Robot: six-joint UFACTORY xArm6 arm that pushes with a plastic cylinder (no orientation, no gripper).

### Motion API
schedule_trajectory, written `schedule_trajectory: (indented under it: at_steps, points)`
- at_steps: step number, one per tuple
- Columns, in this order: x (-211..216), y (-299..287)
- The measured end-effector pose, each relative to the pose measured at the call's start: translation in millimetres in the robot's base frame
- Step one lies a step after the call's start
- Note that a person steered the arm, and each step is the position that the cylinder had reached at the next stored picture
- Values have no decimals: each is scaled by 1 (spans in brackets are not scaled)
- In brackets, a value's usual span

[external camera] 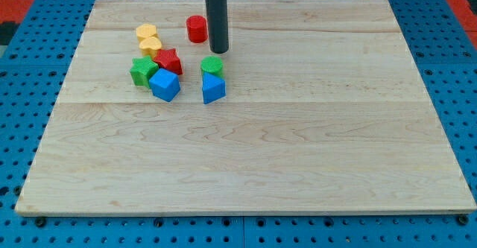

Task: Push the red circle closer to the green circle

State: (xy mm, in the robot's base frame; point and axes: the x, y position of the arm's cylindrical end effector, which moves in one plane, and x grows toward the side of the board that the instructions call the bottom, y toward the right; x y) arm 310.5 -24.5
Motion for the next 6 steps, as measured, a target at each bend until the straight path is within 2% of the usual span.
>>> schedule_trajectory:
  at_steps: [1, 2, 3, 4, 5, 6]
  points:
    - [-50, 20]
    - [-50, -66]
    - [-33, -62]
    - [-88, -43]
    - [-72, -134]
    - [-43, -55]
